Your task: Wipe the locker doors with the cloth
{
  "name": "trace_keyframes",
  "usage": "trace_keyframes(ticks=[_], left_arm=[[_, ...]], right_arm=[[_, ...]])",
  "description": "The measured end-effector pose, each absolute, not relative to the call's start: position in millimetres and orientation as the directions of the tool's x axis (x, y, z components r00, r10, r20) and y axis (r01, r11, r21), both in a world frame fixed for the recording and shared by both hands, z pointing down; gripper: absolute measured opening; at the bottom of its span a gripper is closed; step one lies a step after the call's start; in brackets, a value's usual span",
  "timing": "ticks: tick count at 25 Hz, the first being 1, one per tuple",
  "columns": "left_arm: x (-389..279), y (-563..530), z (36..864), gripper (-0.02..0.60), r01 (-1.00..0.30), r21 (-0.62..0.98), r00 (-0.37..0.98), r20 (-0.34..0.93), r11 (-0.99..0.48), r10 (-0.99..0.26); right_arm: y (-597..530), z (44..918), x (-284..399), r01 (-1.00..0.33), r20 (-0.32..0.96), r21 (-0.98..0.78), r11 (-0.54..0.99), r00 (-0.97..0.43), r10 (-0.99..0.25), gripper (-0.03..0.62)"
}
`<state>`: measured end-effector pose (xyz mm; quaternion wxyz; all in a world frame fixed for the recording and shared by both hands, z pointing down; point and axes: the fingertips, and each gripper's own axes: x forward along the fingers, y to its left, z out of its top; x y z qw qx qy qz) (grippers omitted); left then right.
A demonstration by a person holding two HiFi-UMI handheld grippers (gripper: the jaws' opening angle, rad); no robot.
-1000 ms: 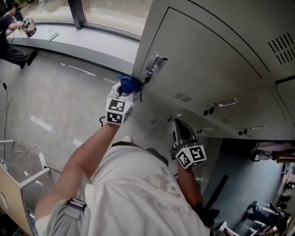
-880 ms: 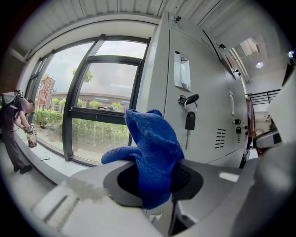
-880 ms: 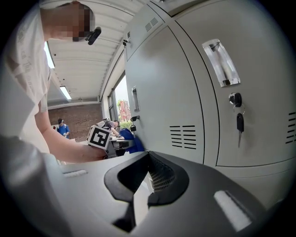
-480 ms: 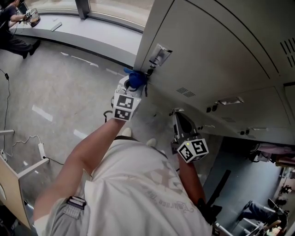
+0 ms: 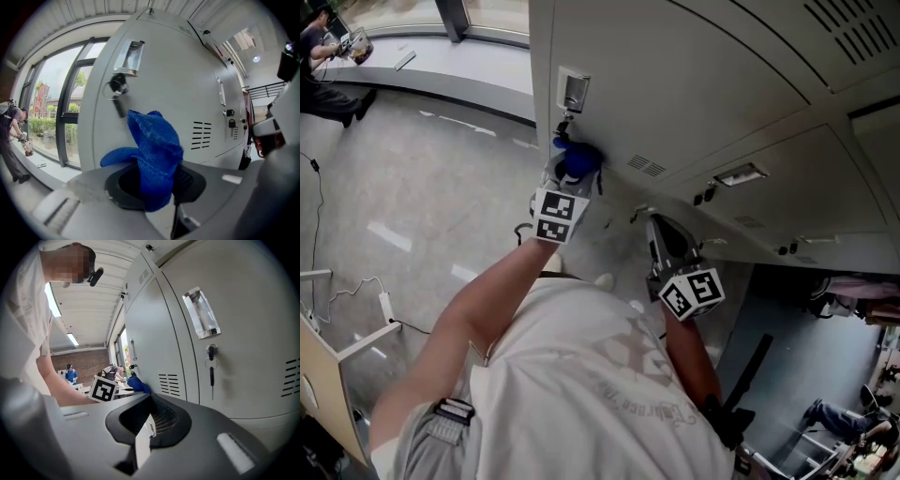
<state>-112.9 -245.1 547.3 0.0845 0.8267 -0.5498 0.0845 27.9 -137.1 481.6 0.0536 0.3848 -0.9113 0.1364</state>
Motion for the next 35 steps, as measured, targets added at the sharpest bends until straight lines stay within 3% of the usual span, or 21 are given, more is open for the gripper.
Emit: trace_keyframes(ticks=[18,26,35], left_arm=[[47.7,-218.9,558.1,0.123,-0.781,0.029,0.603,0.291,-0.624,-0.742],[58.0,-206.8,504.1,0.124,-0.762,-0.043,0.633,0.164,-0.647,-0.757],[73.6,-212.8,500.8,0.123,-0.694,-0.096,0.697,0.157,-0.713,-0.7]], right_arm=[[-120.7,482.9,93.5,-0.708,0.181,-0.227,0.669,-0.705,-0.685,0.006],[-121.6,487.6,101.0,-0.704,0.171,-0.252,0.664,-0.708,-0.685,0.006],[-121.8,487.1,104.4,-0.706,0.165,-0.262,0.658,-0.705,-0.69,0.007]])
